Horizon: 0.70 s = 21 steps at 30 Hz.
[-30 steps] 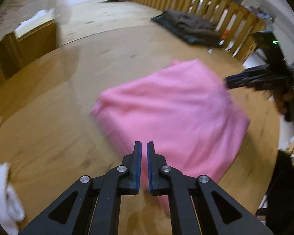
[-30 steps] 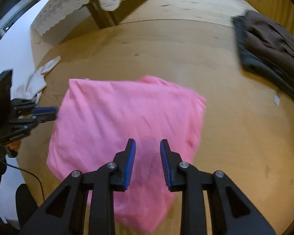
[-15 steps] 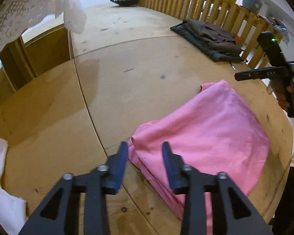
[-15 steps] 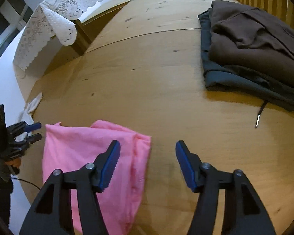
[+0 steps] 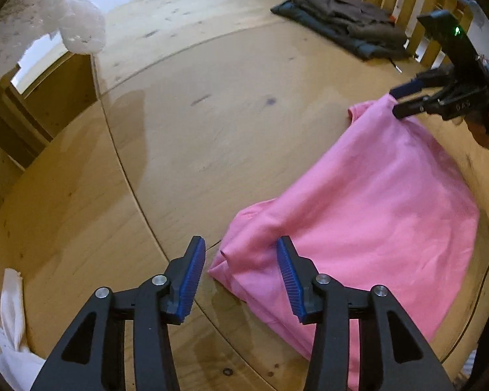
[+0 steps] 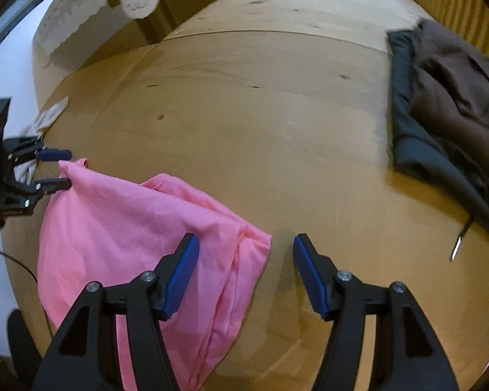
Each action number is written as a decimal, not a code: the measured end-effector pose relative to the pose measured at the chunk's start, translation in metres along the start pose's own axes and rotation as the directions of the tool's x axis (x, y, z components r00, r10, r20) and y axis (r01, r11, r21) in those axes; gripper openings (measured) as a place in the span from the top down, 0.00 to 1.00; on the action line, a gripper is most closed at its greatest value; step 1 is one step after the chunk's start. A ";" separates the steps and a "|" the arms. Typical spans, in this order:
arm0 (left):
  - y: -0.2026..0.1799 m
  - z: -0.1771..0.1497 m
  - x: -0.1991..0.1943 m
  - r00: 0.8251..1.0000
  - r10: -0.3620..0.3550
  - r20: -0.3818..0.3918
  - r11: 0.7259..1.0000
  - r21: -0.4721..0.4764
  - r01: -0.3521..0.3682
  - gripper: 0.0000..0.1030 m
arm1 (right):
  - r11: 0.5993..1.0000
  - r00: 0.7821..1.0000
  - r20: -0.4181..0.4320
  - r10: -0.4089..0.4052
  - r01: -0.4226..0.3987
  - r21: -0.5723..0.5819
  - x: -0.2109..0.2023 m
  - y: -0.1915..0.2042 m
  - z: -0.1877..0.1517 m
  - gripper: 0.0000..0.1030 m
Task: Fold clothes
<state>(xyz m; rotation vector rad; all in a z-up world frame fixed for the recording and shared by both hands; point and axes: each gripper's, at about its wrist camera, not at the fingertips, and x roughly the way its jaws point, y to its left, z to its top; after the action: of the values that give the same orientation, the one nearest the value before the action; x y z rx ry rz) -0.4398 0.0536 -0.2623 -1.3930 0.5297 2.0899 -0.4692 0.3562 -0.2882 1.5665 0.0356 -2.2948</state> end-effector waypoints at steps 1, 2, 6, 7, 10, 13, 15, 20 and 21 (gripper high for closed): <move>0.000 0.000 0.002 1.000 -0.003 -0.004 1.000 0.005 0.003 0.56 | 1.000 1.000 0.000 -0.002 0.002 -0.022 -0.002 0.001 -0.001 0.42; 0.000 0.000 0.002 1.000 -0.005 -0.005 1.000 0.012 0.005 0.56 | 0.999 1.000 -0.001 -0.008 0.008 -0.045 0.001 0.004 -0.004 0.42; -0.001 0.001 0.004 1.000 -0.014 -0.017 1.000 0.024 0.014 0.55 | 0.994 1.000 -0.003 -0.001 0.001 -0.109 0.002 0.013 -0.009 0.40; -0.001 0.001 0.004 1.000 -0.023 -0.021 0.999 0.022 0.024 0.55 | 0.994 1.000 -0.006 0.012 -0.012 -0.113 0.002 0.013 -0.011 0.41; 0.001 0.000 0.005 0.998 -0.051 -0.034 0.998 0.018 0.052 0.54 | 0.992 0.999 -0.014 0.040 -0.041 -0.122 0.001 0.016 -0.013 0.50; 0.003 0.000 0.006 0.996 -0.076 -0.050 0.997 0.008 0.076 0.54 | 0.989 0.997 -0.031 0.065 -0.068 -0.129 0.001 0.017 -0.011 0.76; 0.004 0.001 0.007 0.993 -0.100 -0.059 0.995 0.012 0.101 0.59 | 0.989 0.994 -0.044 0.100 -0.104 -0.108 0.006 0.015 -0.004 0.84; -0.001 0.001 0.006 0.988 -0.148 -0.052 0.988 0.040 0.151 0.84 | 0.989 0.994 -0.041 0.106 -0.110 -0.101 0.002 0.015 -0.005 0.87; -0.002 0.000 0.006 0.987 -0.155 -0.049 0.986 0.047 0.157 0.85 | 0.989 0.994 -0.040 0.104 -0.107 -0.102 0.005 0.019 -0.003 0.88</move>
<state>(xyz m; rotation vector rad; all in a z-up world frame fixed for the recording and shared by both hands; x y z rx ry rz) -0.4403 0.0571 -0.2677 -1.4084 0.4725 1.9118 -0.4622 0.3374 -0.2907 1.5186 0.0775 -2.1497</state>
